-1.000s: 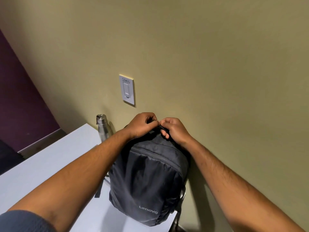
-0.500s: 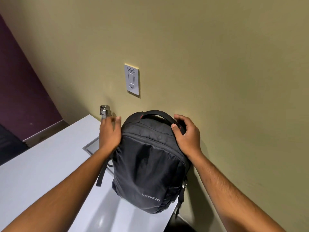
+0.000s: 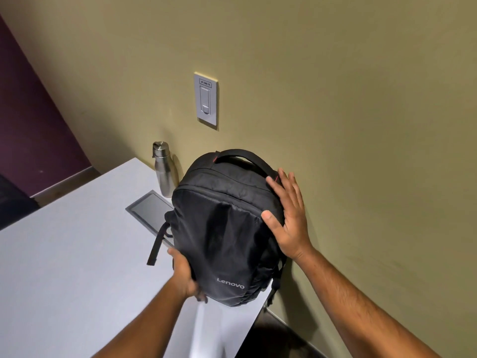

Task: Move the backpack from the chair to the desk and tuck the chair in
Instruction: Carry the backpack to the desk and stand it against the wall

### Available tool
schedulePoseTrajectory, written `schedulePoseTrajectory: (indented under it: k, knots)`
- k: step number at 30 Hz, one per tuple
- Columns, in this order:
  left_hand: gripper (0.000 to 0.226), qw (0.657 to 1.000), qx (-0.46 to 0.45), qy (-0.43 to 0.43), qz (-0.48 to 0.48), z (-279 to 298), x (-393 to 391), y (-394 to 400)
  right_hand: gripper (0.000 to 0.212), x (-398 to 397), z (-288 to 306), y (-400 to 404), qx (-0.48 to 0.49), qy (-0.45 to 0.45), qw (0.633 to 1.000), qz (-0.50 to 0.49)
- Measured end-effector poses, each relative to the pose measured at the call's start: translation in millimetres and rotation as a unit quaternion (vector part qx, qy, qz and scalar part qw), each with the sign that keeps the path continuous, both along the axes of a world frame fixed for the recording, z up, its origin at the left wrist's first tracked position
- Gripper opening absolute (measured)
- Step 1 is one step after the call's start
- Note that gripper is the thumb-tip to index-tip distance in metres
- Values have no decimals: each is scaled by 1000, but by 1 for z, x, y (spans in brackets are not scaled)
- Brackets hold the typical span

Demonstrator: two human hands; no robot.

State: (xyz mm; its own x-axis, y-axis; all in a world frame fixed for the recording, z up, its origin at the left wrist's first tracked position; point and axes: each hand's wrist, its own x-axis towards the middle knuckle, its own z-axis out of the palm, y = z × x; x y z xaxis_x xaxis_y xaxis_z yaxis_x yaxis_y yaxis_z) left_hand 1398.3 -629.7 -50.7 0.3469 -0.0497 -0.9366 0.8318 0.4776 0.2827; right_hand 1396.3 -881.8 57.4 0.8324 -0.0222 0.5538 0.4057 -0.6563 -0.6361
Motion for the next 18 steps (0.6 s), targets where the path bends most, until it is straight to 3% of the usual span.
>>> schedulePoseTrajectory:
  k: [3,8,14,18]
  knots:
    - [135,999,-1,1,36,2,1,-19,71,6,-4,4,-63,-15,998,-2]
    - [129,996,27,0,81,4,29,-28,72,23,-4,7,-60,-17,998,-34]
    - [118,986,-5,-63,155,17,67,-26,83,35,-13,31,-119,5,991,-61]
    - [107,972,100,-13,214,26,86,-43,89,43,-14,37,-152,13,986,-66]
